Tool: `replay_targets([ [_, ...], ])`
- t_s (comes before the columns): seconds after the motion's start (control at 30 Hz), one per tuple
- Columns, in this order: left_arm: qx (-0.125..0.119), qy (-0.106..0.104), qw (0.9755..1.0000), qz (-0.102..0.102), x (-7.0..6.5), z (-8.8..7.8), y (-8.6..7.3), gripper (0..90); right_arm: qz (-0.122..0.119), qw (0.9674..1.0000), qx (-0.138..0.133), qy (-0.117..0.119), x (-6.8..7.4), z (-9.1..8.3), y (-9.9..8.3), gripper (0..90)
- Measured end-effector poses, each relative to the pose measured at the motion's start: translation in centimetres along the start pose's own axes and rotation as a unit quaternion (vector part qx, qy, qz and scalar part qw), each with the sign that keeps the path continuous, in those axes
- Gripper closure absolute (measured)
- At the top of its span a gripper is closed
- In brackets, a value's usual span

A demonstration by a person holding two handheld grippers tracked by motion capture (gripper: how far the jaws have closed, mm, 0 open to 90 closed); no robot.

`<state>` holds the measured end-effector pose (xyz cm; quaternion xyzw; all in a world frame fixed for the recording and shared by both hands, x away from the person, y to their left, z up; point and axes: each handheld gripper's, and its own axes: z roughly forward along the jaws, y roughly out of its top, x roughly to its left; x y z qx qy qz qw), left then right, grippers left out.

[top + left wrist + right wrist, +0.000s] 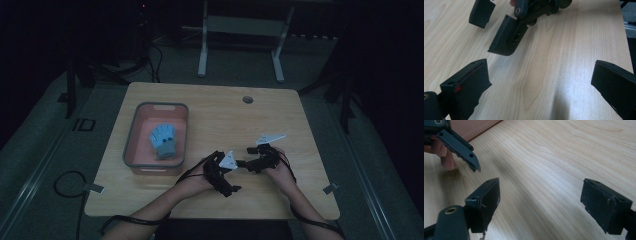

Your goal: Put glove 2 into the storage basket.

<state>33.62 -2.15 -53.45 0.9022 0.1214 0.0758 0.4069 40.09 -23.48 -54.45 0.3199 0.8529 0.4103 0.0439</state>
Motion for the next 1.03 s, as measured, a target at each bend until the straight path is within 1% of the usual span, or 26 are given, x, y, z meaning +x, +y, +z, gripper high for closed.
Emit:
replay_targets([
  [0.1, 0.002, -0.007, 1.0, 0.001, -0.1, 0.3, 0.1, 1.9, 0.0, 1.0, 0.003, -0.003, 0.0, -0.1, -0.2, 15.7],
  [0.13, 0.002, -0.009, 1.0, -0.001, -0.1, 0.3, 0.0, 1.9, -0.001, 1.0, 0.004, -0.005, 0.0, -0.1, -0.3, 15.6],
  [0.4, 0.006, -0.014, 0.9999, -0.001, -0.1, 0.5, -0.2, 2.0, -0.004, 0.9999, 0.005, -0.014, 0.1, -0.7, -0.9, 15.5],
  [0.47, 0.011, -0.011, 0.9999, 0.0, -0.2, 0.6, -0.2, 2.0, -0.001, 0.9999, 0.005, -0.015, 0.0, -0.9, -1.1, 15.5],
  [0.5, 0.013, -0.015, 0.9998, 0.001, -0.1, 0.6, -0.2, 2.0, -0.001, 0.9998, 0.006, -0.016, 0.0, -0.9, -1.2, 15.5],
  [0.87, 0.009, -0.017, 0.9998, 0.003, -0.2, 0.8, -0.2, 2.0, 0.005, 0.9996, -0.001, -0.029, -0.5, -1.9, -2.3, 15.5],
  [1.03, 0.006, -0.02, 0.9998, 0.003, -0.2, 0.9, -0.2, 2.0, 0.009, 0.9995, -0.004, -0.03, -0.7, -2.0, -2.5, 15.4],
])
